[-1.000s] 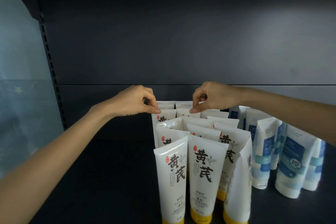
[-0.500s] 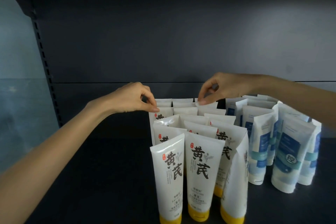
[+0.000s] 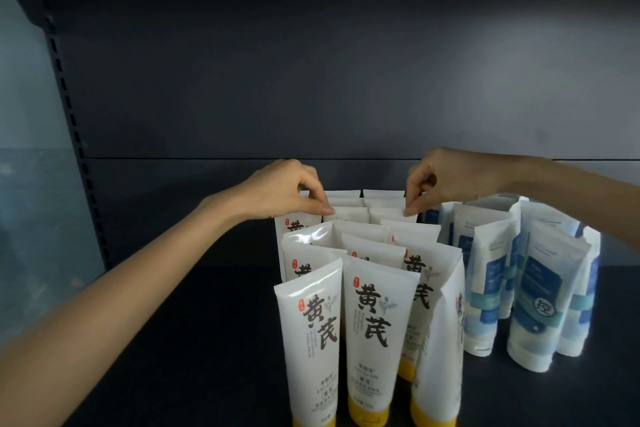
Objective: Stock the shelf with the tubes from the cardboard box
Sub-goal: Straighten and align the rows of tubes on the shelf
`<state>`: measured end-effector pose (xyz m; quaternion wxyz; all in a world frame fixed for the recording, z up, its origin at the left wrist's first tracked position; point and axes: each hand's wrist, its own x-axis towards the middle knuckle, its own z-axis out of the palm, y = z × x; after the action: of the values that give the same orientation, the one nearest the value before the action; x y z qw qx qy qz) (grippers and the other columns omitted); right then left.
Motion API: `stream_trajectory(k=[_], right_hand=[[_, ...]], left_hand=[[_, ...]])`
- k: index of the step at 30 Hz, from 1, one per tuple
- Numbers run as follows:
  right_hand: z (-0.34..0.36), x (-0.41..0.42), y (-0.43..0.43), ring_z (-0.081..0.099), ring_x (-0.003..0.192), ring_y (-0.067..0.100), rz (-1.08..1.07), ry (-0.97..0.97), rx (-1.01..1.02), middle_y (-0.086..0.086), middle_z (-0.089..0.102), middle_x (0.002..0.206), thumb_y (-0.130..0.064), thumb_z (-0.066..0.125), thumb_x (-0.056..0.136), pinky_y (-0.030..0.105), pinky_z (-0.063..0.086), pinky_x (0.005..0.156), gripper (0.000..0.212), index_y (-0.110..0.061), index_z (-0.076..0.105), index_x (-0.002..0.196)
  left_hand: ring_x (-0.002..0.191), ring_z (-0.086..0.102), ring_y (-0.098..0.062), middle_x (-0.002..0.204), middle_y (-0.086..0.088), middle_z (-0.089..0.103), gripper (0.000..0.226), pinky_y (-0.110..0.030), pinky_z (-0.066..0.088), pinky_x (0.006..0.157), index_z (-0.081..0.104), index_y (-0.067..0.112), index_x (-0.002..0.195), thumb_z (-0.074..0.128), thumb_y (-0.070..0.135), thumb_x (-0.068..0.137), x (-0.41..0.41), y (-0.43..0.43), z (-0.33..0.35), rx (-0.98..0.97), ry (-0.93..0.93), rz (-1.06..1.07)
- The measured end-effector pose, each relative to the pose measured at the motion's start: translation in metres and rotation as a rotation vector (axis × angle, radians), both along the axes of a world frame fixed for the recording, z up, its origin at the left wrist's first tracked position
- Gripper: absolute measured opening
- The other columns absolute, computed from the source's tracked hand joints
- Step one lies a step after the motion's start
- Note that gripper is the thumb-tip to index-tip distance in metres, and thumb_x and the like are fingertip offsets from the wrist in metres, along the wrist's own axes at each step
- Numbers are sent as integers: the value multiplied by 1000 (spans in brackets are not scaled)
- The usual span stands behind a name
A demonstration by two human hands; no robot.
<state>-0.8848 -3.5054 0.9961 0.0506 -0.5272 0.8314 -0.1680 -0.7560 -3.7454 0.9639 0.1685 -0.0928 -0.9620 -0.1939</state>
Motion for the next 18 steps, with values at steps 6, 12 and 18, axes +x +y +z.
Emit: stream_trajectory(k=[6,12,18], right_hand=[[-4,-3,-1,43,55,9,5,49,-51,14,63,73,-25,76,76,13,37,52,10,-23,73,67],[0,-6,4,50,54,-5,0,-69,28,-13,66,64,-36,75,72,5,37,53,14,-22,75,71],[3,-15,2,53,58,-8,-22,-83,-49,-20,63,62,-41,72,75,1,38,58,16,-25,74,75]], left_hand=[[65,50,14,83,14,60,16,-18,33,62,76,23,82,73,38,77,-2,-1,-2,4,3,0],[68,51,13,83,14,62,19,-16,33,62,75,28,81,73,45,73,-2,-5,-2,8,2,16],[69,52,12,82,14,62,43,-12,33,60,75,30,81,64,64,57,9,-12,1,48,-24,36]])
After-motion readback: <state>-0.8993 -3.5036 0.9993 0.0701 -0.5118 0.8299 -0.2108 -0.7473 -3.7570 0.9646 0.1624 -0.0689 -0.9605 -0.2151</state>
